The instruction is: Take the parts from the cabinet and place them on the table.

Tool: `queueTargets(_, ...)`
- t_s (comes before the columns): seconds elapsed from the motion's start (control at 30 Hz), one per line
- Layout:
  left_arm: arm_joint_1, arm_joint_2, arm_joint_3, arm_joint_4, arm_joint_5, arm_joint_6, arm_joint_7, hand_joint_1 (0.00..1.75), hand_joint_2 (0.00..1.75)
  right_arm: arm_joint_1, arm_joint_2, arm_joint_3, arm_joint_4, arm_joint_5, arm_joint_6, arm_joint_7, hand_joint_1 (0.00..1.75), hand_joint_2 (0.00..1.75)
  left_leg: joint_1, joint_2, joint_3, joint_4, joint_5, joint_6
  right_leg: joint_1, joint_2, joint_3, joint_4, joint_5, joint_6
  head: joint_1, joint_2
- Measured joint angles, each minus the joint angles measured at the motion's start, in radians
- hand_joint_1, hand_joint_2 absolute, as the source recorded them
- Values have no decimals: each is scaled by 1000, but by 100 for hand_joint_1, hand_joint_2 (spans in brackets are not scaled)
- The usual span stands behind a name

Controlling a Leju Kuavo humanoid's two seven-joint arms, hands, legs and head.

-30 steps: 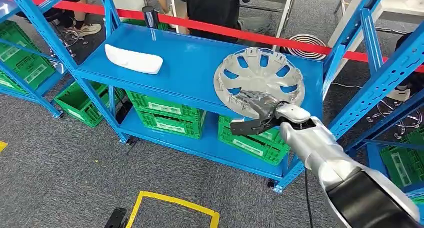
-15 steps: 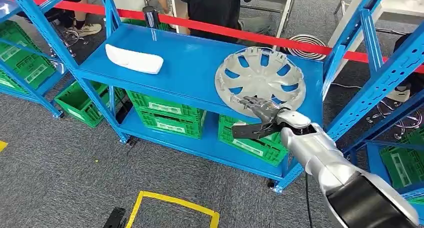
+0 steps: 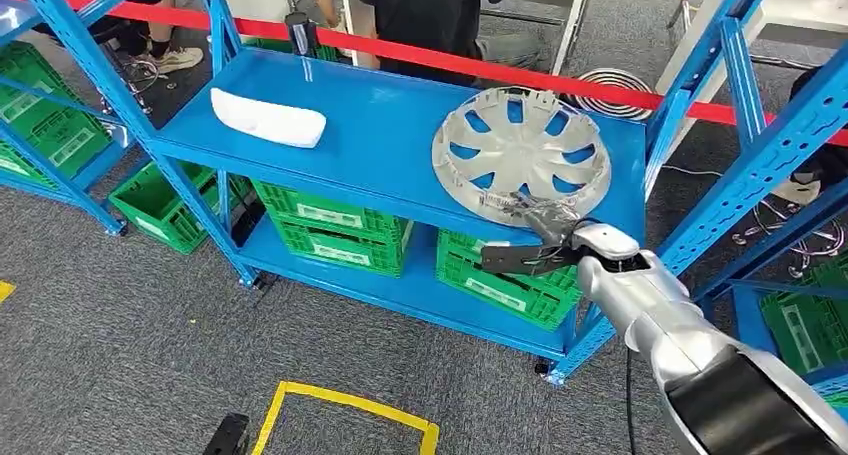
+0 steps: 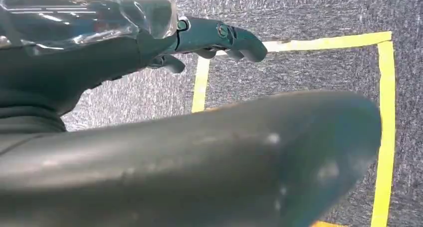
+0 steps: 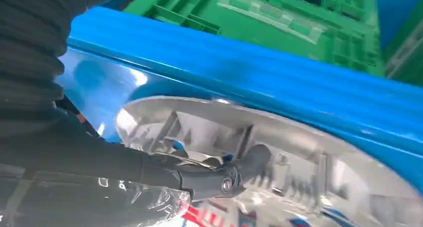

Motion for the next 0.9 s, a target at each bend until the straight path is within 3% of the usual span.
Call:
queueTargets(0.17, -11, 2, -1, 0, -16, -10, 8, 0, 0, 6, -16, -14, 3, -8, 11, 37, 0, 175, 0, 0, 0, 0, 0, 0, 0, 0, 0, 0, 0, 0, 0, 0)
queueTargets(0.2, -13, 2, -1, -1, -18, -10, 11, 0, 0, 6, -19, -18, 4, -8, 17, 42, 51, 175, 0, 0, 0, 0, 0, 0, 0, 0, 1, 0, 0, 0, 0, 0)
queueTargets(0.27, -14, 2, -1, -1, -18, -10, 14, 0, 0, 8, -22, -26, 4, -12, 28, 46, 59, 175, 0, 0, 0, 0, 0, 0, 0, 0, 1, 0, 0, 0, 0, 0)
queueTargets(0.3, -14, 2, -1, -1, -20, -10, 14, 0, 0, 8, -23, -30, 4, -15, 32, 46, 79, 175, 0, 0, 1, 0, 0, 0, 0, 0, 1, 0, 0, 0, 0, 0)
queueTargets(0.33, -14, 2, -1, -2, -21, -10, 14, 0, 0, 8, -24, -33, 4, -18, 34, 46, 70, 175, 0, 0, 1, 0, 0, 0, 0, 0, 1, 0, 0, 0, 0, 0)
queueTargets(0.4, -14, 2, -1, -3, -25, -10, 14, 0, 0, 7, -27, -39, 4, -20, 34, 46, 79, 175, 0, 0, 1, 0, 0, 0, 0, 0, 2, 0, 0, 0, 0, 0)
queueTargets(0.47, -14, 2, -1, -3, -26, -9, 14, 0, 0, 5, -27, -43, 4, -21, 34, 46, 66, 175, 0, 0, 1, 0, 0, 0, 0, 0, 2, 0, 0, 0, 0, 0)
queueTargets(0.63, -13, 3, -1, -3, -28, -11, 13, 0, 0, -1, -27, -58, 4, -29, 33, 25, 66, 175, 0, 0, 2, 0, 0, 0, 0, 0, 3, 0, 0, 0, 0, 0)
queueTargets(0.67, -12, 3, -1, -3, -28, -12, 13, 0, 0, -2, -27, -59, 4, -31, 33, 24, 106, 175, 0, 0, 2, 0, 0, 0, 0, 0, 3, 0, 0, 0, 0, 0)
queueTargets(0.7, -12, 3, -1, -3, -28, -12, 13, 0, 0, -2, -27, -61, 4, -32, 33, 23, 127, 175, 0, 0, 2, 0, 0, 0, 0, 0, 3, 0, 0, 0, 0, 0)
queueTargets(0.73, -12, 3, -1, -3, -28, -12, 13, 0, 0, -3, -27, -62, 4, -33, 33, 22, 122, 175, 0, 0, 2, 0, 0, 0, 0, 0, 3, 0, 0, 0, 0, 0)
queueTargets(0.77, -12, 3, -1, -3, -29, -12, 13, 0, 0, -4, -27, -63, 4, -34, 32, 17, 133, 175, 0, 0, 2, 0, 0, 0, 0, 0, 3, 0, 0, 0, 0, 0)
queueTargets(0.8, -12, 3, -1, -3, -29, -12, 13, 0, 0, -5, -27, -64, 4, -35, 31, 9, 129, 175, 0, 0, 2, 0, 0, 0, 0, 0, 3, 0, 0, 0, 0, 0)
queueTargets(0.83, -12, 3, 0, -3, -29, -13, 13, 0, 0, -5, -27, -64, 4, -36, 27, -1, 169, 175, 0, 0, 2, 0, 0, 0, 0, 0, 3, 0, 0, 0, 0, 0)
queueTargets(0.9, -10, 3, 0, -3, -28, -13, 10, 0, 0, -4, -22, -65, 3, -42, 14, -30, 164, 175, 0, 0, 2, 0, 0, 0, 0, 0, 3, 0, 0, 0, 0, 0)
